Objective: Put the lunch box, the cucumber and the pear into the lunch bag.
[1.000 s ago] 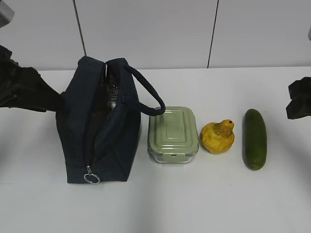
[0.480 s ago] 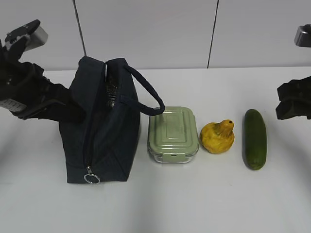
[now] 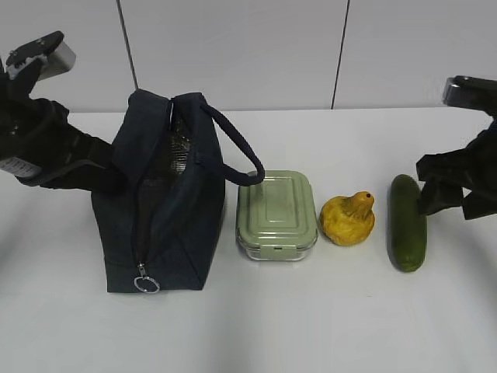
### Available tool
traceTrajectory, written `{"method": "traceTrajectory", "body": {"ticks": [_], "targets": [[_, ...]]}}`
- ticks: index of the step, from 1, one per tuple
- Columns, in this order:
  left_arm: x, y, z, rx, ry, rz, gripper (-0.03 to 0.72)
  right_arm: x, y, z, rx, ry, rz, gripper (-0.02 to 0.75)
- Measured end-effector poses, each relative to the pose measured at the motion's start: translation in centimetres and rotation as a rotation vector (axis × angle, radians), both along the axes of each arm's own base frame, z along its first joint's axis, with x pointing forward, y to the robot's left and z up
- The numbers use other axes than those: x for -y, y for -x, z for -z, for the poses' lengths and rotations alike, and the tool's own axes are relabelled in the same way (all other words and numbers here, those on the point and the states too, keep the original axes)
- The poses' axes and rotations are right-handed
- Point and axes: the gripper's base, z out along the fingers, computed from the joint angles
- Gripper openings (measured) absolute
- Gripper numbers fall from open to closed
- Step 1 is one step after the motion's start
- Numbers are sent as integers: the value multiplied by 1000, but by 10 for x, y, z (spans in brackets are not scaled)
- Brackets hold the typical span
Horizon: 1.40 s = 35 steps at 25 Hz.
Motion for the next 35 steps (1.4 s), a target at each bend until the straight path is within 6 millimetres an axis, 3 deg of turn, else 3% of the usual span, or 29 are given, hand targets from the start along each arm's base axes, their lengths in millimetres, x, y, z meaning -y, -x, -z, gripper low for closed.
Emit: {"method": "traceTrajectory", "body": {"ticks": [4, 14, 23, 31, 33, 35], "targets": [[0, 0, 0, 0, 0, 0, 3, -5, -20, 6, -16, -56, 40, 573], [0, 0, 0, 2, -6, 3, 2, -4, -68, 29, -70, -44, 136, 582], [-1, -1, 0, 15, -12, 8, 1, 5, -87, 44, -117, 55, 189, 582], [-1, -2, 0, 27, -14, 3, 1, 5, -95, 78, -196, 68, 191, 582], [-1, -2, 0, 29, -14, 2, 1, 5, -95, 86, -216, 73, 190, 553], [-1, -2, 0, 29, -14, 2, 1, 5, -95, 89, -224, 74, 189, 421]]}}
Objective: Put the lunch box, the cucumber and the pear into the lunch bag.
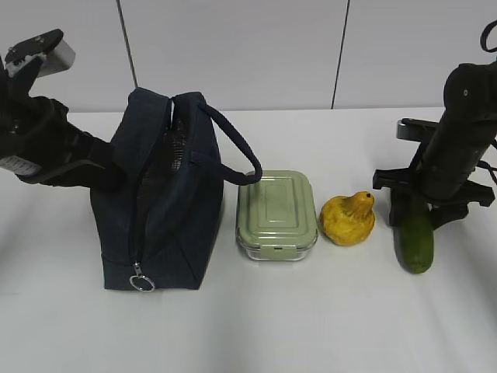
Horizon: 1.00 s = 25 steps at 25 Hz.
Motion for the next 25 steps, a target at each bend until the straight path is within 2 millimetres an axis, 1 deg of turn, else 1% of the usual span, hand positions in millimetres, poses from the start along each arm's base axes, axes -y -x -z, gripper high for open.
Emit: {"method": "traceTrajectory", "body": {"ticks": [1, 2, 4, 6, 8, 11, 14, 15, 17, 18, 20, 21, 23, 25], "targets": [[0, 0, 0, 0, 0, 0, 1, 0, 0, 0, 3, 0, 0, 377], [0, 0, 0, 2, 0, -1, 1, 0, -1, -1, 6, 3, -2, 352], [0, 0, 0, 2, 0, -2, 1, 0, -4, -5, 14, 5, -7, 351], [0, 0, 0, 2, 0, -2, 1, 0, -8, -13, 33, 7, -18, 351], [0, 0, 0, 4, -1, -2, 1, 0, -13, -30, 73, 10, -47, 350], [0, -1, 0, 6, -1, -3, 1, -6, -20, -69, 169, 11, -115, 350], [0, -1, 0, 7, -1, -4, 1, -24, -23, -113, 298, -30, -197, 350], [0, -1, 0, 7, -1, -4, 1, -35, -23, -130, 350, -59, -232, 350], [0, -1, 0, 8, -1, -5, 1, -56, -21, -151, 410, -112, -295, 350], [0, -1, 0, 8, -1, -5, 1, -74, -19, -163, 447, -157, -339, 350], [0, -1, 0, 8, -1, -5, 1, -103, -15, -177, 490, -230, -406, 350], [0, -1, 0, 9, -1, -5, 1, -123, -11, -183, 520, -277, -456, 350], [0, -1, 0, 9, -1, -5, 1, -156, -2, -191, 578, -345, -520, 350], [0, -1, 0, 9, -1, -5, 1, -181, 5, -197, 644, -395, -546, 350]]}}
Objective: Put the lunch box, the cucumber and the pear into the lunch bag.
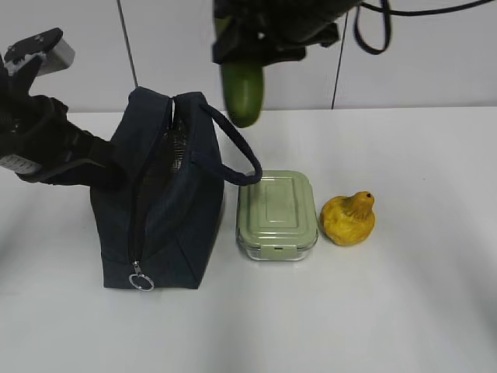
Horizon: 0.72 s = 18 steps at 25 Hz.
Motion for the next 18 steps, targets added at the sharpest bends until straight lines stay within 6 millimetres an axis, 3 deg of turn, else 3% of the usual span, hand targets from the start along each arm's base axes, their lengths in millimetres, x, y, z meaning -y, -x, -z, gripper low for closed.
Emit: {"method": "traceTrajectory", "body": {"ticks": [3, 7, 12, 18], "targets": [[0, 0, 0, 1, 0, -1, 1, -27, 4, 0, 50, -66, -16, 348], [0, 0, 0, 1, 0, -1, 1, -53, -1, 23, 40, -125, -30, 348], [0, 0, 0, 3, 0, -2, 1, -67, -10, 55, -14, -136, -46, 348], [0, 0, 0, 3, -1, -1, 1, -68, -10, 93, -141, -3, -94, 376]]}}
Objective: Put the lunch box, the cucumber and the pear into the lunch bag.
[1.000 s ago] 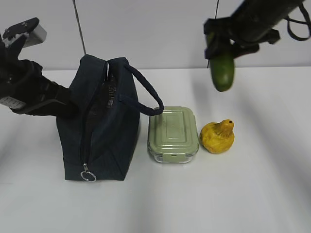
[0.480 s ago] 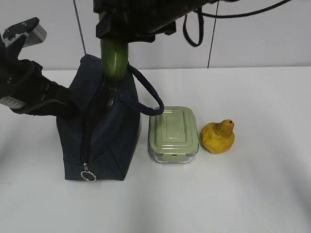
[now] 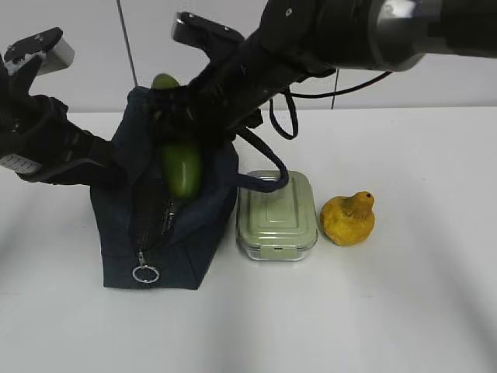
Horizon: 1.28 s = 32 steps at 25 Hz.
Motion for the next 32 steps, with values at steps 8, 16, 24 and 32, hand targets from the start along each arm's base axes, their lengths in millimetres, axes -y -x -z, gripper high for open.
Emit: {"method": "traceTrajectory", "body": {"ticks": [8, 16, 24, 32], "targets": [[0, 0, 0, 1, 1, -1, 1, 4, 10, 8, -98, 101, -83, 532], [0, 0, 0, 1, 0, 0, 1, 8, 16, -8, -60, 148, -141, 556], [0, 0, 0, 4, 0, -2, 1, 56, 22, -60, 58, 373, -76, 556], [0, 0, 0, 4, -1, -1, 1, 143, 10, -33, -218, 522, 54, 525]]}}
